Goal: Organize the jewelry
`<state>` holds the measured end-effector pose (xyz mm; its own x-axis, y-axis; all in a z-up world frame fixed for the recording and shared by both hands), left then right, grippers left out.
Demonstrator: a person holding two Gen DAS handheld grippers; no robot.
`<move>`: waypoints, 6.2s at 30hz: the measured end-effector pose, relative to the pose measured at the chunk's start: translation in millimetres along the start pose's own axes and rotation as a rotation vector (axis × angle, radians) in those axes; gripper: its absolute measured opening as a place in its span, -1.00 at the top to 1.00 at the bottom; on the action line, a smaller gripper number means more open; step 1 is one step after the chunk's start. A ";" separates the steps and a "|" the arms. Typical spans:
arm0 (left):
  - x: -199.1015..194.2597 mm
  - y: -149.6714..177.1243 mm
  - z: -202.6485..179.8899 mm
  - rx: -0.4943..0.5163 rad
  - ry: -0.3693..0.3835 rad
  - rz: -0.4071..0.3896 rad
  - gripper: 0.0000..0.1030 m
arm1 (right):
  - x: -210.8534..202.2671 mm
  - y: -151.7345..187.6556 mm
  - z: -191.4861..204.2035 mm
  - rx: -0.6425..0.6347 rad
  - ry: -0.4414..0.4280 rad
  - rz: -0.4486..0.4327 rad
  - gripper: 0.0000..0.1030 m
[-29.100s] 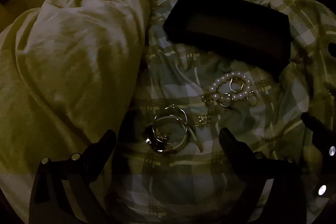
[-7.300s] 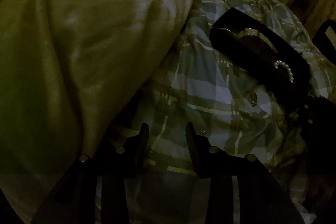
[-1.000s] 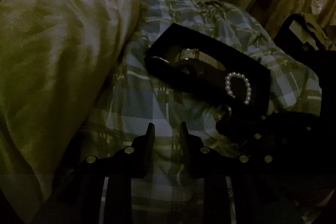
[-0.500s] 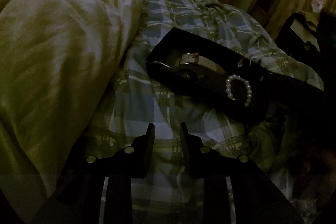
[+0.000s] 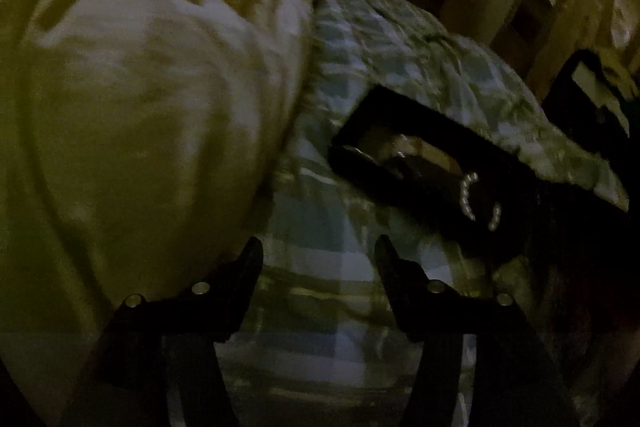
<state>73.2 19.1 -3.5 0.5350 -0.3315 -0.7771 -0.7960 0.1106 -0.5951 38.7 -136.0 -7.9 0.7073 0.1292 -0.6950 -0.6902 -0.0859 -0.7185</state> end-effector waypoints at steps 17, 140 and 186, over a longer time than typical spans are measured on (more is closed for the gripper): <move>-16.3 -12.7 11.9 0.079 -0.041 0.021 -0.04 | 53.3 35.9 71.5 -0.219 -0.230 0.228 0.73; 18.1 0.1 9.0 -0.026 0.006 0.153 -0.49 | 62.1 49.3 67.1 -0.179 -0.140 0.294 0.93; 15.7 -27.2 -26.2 -0.030 0.011 0.036 -0.62 | -14.4 -3.6 -28.4 0.125 -0.013 -0.033 -0.06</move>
<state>95.8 -13.7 5.9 0.5025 -0.3380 -0.7957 -0.8231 0.0945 -0.5600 35.3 -165.5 3.9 0.7287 0.1430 -0.6697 -0.6806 0.0428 -0.7314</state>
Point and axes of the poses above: each gripper's, at about its wrist camera, not at the fingertips, and x roughly the way its jaws point, z to its left, y to its underside, the point moved 3 cm from there along x, roughly the way its jaws point, and after that the axes turned 8 degrees about -x, right-handed, at the moved point
